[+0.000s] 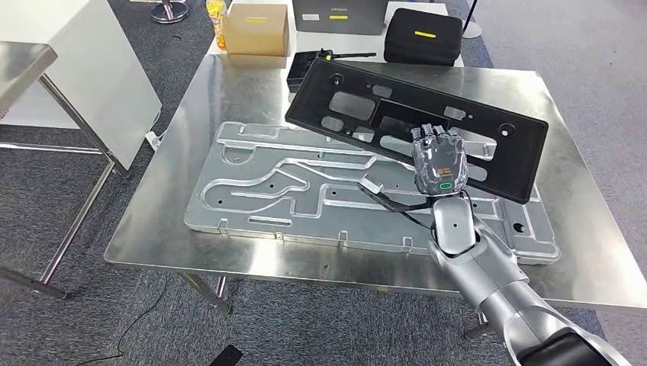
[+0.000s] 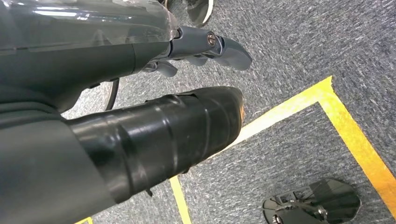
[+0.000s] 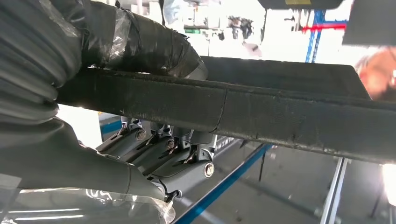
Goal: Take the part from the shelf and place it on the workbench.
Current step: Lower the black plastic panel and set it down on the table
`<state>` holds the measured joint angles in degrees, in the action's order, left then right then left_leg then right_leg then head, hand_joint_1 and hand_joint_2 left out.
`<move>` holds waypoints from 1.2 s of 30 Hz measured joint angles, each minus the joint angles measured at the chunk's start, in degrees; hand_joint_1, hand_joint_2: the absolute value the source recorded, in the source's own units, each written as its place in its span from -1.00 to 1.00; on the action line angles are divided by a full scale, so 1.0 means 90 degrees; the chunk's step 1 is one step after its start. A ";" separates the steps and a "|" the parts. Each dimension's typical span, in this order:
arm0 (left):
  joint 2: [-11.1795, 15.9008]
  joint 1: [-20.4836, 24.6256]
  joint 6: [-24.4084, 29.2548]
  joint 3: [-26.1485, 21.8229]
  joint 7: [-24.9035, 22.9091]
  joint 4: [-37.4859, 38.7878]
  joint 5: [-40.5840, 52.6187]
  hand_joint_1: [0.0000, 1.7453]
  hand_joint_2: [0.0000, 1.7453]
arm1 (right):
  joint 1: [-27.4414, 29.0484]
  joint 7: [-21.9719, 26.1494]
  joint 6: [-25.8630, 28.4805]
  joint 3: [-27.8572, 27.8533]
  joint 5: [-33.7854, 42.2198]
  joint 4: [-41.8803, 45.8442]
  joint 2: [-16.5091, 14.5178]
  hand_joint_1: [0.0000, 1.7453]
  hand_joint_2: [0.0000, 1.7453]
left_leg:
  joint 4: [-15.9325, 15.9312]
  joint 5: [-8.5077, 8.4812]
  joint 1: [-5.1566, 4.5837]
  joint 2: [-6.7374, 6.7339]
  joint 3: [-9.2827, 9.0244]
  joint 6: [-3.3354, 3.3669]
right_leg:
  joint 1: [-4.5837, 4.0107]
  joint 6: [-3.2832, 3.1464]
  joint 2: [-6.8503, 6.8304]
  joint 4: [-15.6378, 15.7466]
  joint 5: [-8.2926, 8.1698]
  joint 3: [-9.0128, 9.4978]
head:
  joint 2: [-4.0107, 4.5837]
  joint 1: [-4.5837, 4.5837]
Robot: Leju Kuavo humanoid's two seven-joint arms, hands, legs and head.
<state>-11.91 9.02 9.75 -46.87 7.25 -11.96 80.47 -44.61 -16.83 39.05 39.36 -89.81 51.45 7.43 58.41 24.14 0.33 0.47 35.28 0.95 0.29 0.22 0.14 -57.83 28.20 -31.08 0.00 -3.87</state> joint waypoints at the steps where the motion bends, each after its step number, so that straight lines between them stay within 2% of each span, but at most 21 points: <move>1: 0.0000 0.0000 0.0000 0.0001 -0.0001 0.0000 -0.0005 -1.00 -1.00 | 0.0002 0.0006 -0.0002 0.0000 0.0000 -0.0035 0.0000 0.88 1.00 | 0.0000 0.0000 0.0000 0.0000 0.0000 0.0000 | 0.0000 0.0000 0.0000 0.0000 0.0000 0.0000 | 0.0000 0.0000; 6: -0.0006 -0.0001 -0.0002 0.0040 0.0010 0.0000 -0.0055 -1.00 -1.00 | 0.0020 0.0396 -0.0350 -0.0053 0.0013 -0.0746 -0.0064 0.78 1.00 | 0.0000 0.0000 0.0000 -0.0001 0.0000 0.0000 | -0.0001 0.0000 0.0001 0.0000 0.0000 -0.0001 | 0.0000 0.0000; 11: -0.0007 -0.0001 -0.0005 0.0084 0.0010 0.0000 -0.0087 -1.00 -1.00 | 0.0048 0.0975 -0.0658 -0.0208 0.0232 -0.1135 -0.0188 0.79 1.00 | -0.0001 0.0000 0.0001 -0.0001 0.0000 0.0000 | -0.0001 0.0000 0.0001 0.0000 0.0000 -0.0002 | 0.0000 0.0001; 13: -0.0007 -0.0002 -0.0007 0.0109 0.0010 0.0000 -0.0092 -1.00 -1.00 | 0.0071 0.1047 -0.0682 -0.0242 0.0266 -0.1233 -0.0224 0.83 1.00 | -0.0001 0.0000 0.0001 -0.0001 0.0001 0.0000 | -0.0001 0.0000 0.0001 0.0000 0.0000 -0.0002 | 0.0000 0.0000; 15: -0.0007 -0.0001 -0.0007 0.0125 0.0009 0.0000 -0.0092 -1.00 -1.00 | 0.0076 0.1103 -0.0708 -0.0274 0.0303 -0.1300 -0.0251 0.79 1.00 | -0.0001 0.0000 0.0001 -0.0001 0.0001 0.0000 | -0.0001 0.0000 0.0002 0.0000 0.0000 -0.0002 | 0.0000 -0.0001; 17: -0.0007 -0.0002 -0.0009 0.0134 0.0006 0.0000 -0.0095 -1.00 -1.00 | 0.0070 0.1258 -0.0824 -0.0308 0.0419 -0.1359 -0.0274 0.62 1.00 | -0.0001 0.0000 0.0001 -0.0001 0.0001 0.0000 | -0.0001 0.0000 0.0002 0.0000 0.0000 -0.0002 | 0.0000 -0.0001; 18: -0.0007 -0.0002 -0.0009 0.0137 0.0005 0.0000 -0.0098 -1.00 -1.00 | 0.0067 0.1366 -0.0906 -0.0325 0.0505 -0.1393 -0.0287 0.47 1.00 | -0.0001 0.0000 0.0001 -0.0001 0.0000 0.0000 | -0.0001 0.0000 0.0002 0.0000 0.0000 -0.0002 | 0.0000 -0.0001; 21: -0.0005 -0.0003 -0.0010 0.0141 0.0003 0.0000 -0.0115 -1.00 -1.00 | 0.0066 0.1600 -0.1051 -0.0368 0.0694 -0.1501 -0.0322 -0.72 1.00 | -0.0001 0.0000 0.0000 -0.0001 0.0000 0.0000 | 0.0000 0.0000 0.0002 0.0000 0.0000 -0.0001 | 0.0000 0.0001; 22: -0.0005 -0.0004 -0.0010 0.0141 0.0003 0.0000 -0.0122 -1.00 -1.00 | 0.0063 0.1639 -0.1080 -0.0378 0.0725 -0.1532 -0.0333 -1.00 1.00 | -0.0001 0.0000 0.0000 -0.0001 0.0000 0.0000 | 0.0000 0.0000 0.0002 0.0000 0.0000 -0.0001 | 0.0000 0.0001; 31: -0.0005 -0.0008 -0.0007 0.0142 0.0003 0.0000 -0.0163 -1.00 -1.00 | 0.0042 0.1732 -0.1135 -0.0395 0.0764 -0.1706 -0.0401 -1.00 1.00 | -0.0001 0.0000 0.0001 -0.0001 -0.0001 0.0000 | -0.0001 0.0000 0.0002 -0.0001 0.0000 0.0000 | 0.0000 0.0000; 35: -0.0005 -0.0011 -0.0005 0.0144 -0.0001 0.0000 -0.0183 -1.00 -1.00 | 0.0040 0.1727 -0.1011 -0.0396 0.0774 -0.1671 -0.0406 -1.00 -1.00 | -0.0001 0.0000 0.0001 -0.0002 -0.0002 0.0000 | -0.0001 0.0000 0.0002 -0.0001 0.0000 0.0001 | 0.0000 0.0000; 36: -0.0005 -0.0014 -0.0004 0.0145 -0.0003 0.0000 -0.0192 -1.00 -1.00 | 0.0046 0.1740 -0.0996 -0.0395 0.0798 -0.1624 -0.0405 -1.00 -1.00 | -0.0001 0.0000 0.0001 -0.0002 -0.0002 0.0000 | 0.0000 0.0000 0.0002 0.0000 0.0000 0.0000 | 0.0000 0.0000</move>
<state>-11.96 8.89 9.72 -45.57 7.22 -11.96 78.74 -44.20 -1.17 30.09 35.81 -82.63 36.84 3.79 58.40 24.14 0.33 0.45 35.26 0.95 0.28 0.22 0.16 -57.83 28.20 -31.08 0.00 -3.87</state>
